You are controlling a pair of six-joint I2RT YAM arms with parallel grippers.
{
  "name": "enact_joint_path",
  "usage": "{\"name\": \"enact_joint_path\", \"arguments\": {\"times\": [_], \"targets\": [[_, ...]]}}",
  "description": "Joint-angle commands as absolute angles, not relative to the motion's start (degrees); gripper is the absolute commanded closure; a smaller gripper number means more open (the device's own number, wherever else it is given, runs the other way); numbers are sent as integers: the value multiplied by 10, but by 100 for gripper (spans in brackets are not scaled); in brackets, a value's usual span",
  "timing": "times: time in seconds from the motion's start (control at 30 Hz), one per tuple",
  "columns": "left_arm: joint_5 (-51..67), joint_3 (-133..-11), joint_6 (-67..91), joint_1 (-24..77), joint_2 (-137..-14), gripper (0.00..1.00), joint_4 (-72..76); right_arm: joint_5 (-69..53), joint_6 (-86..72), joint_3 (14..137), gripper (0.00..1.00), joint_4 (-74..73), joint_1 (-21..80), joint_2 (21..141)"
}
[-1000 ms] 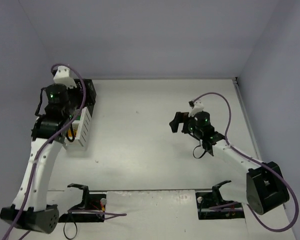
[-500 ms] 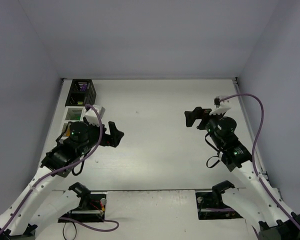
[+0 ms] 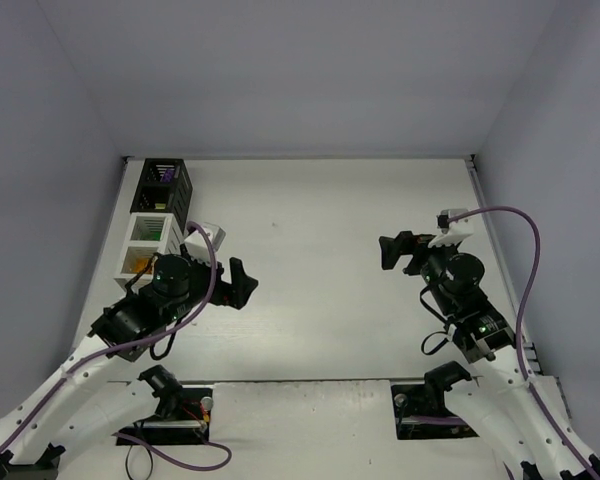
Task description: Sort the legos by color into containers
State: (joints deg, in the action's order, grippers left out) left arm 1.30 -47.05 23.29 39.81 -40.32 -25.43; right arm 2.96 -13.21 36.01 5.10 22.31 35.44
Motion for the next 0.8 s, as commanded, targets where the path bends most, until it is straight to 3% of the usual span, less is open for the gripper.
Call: {"name": "enact_joint_path", "arguments": {"times": [0.0, 0.77], "targets": [[5, -483, 243, 401, -414, 17, -222, 50, -123, 357, 0, 80, 223, 352], [-9, -490, 241, 401, -446, 17, -234, 47, -119, 350, 0, 87, 222, 357]]}}
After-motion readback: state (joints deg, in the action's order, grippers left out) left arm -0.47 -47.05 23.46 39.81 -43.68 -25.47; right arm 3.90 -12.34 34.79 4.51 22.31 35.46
